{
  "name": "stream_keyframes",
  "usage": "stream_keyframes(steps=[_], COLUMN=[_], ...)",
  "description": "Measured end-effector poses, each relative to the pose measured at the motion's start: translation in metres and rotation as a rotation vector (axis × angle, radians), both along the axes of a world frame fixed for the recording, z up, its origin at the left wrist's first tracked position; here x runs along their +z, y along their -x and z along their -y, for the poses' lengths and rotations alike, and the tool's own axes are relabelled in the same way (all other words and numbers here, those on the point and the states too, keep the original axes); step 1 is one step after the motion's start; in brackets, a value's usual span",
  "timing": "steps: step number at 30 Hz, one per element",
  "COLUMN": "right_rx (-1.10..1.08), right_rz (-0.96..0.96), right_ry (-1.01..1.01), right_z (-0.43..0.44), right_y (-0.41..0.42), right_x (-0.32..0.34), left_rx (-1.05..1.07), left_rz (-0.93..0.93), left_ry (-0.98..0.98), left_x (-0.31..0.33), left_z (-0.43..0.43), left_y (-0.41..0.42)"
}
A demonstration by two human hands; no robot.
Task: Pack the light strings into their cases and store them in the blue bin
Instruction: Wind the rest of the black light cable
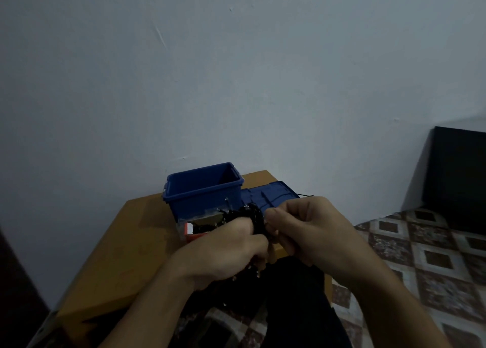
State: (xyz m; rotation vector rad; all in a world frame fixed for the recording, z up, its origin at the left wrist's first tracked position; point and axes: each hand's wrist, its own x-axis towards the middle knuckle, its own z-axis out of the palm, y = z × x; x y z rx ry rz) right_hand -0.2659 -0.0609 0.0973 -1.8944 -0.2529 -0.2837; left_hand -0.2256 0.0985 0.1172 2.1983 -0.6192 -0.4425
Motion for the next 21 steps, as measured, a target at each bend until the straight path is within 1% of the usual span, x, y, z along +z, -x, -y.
stream_keyframes(steps=[1,7,12,14,16,19,21], right_rx=[0.001,0.010,0.047,0.042,0.033,0.003,-0.061], right_rz=[0.001,0.040,0.090,0.103,0.106,0.140,0.205], right_ry=[-0.016,-0.162,-0.200,-0.206,-0.234,-0.294,-0.329], right_z=[0.000,0.002,0.005,0.006,0.006,0.007,0.009], right_y=[0.000,0.000,-0.001,-0.003,-0.005,-0.005,-0.004], right_x=[0.000,0.001,0.001,0.000,-0.001,-0.002,0.000], left_rx=[0.006,-0.095,-0.304,-0.369,-0.391,-0.378,-0.336], left_rz=[-0.075,-0.231,-0.432,-0.458,-0.476,-0.527,-0.527], left_ry=[0.052,0.235,0.343,0.389,0.432,0.497,0.524], left_x=[-0.002,-0.005,-0.006,-0.006,-0.007,-0.007,-0.008], left_z=[-0.001,-0.011,-0.018,-0.019,-0.020,-0.023,-0.025], left_y=[-0.002,-0.001,-0.005,-0.008,-0.010,-0.012,-0.014])
